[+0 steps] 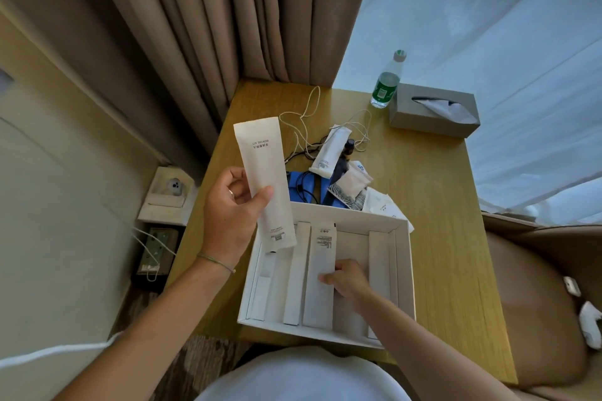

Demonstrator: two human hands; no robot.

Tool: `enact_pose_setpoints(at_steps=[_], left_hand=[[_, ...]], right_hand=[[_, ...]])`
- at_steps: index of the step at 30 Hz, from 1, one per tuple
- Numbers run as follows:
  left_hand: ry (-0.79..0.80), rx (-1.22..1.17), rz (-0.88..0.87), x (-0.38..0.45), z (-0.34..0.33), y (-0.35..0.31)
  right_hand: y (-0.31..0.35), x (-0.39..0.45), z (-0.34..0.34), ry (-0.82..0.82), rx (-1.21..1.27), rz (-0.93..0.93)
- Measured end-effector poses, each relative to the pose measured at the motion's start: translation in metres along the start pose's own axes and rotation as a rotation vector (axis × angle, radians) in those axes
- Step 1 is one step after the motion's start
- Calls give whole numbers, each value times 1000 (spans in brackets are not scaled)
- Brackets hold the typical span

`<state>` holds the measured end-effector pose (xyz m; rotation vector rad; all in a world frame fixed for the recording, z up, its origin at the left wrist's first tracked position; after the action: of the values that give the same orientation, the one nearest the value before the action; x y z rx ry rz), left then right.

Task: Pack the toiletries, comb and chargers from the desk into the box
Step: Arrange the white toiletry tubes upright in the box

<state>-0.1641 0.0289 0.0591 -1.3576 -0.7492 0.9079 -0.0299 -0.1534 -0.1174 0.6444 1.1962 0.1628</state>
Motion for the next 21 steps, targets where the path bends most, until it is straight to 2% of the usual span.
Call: enact_pose_setpoints(at_steps=[3,8,14,17,21], left_hand=[[29,-4,43,-6,0,5],[69,-7,109,-13,-6,14],[149,-38,197,-26,-24,27],[210,-9,228,-33,-34,35],[260,30,298,-40,-50,53]], right_hand=[[1,4,-6,-35,-82,-7],[3,5,-8,-80,-380,25],[13,1,-5,-211,-936,123],[22,-9,4,-213,-920,112],[36,-36,37,-270,-592,195]])
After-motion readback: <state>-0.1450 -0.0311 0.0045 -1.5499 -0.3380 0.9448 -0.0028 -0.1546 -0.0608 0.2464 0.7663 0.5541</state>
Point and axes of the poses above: each hand's wrist, its own x-axis towards the middle knuckle, its own z-axis out of the back of the hand, y = z × x, the point moved 2 cm from there along x, towards the middle knuckle, and after that the axes turned 5 degrees about y, right-handed, at the moved point
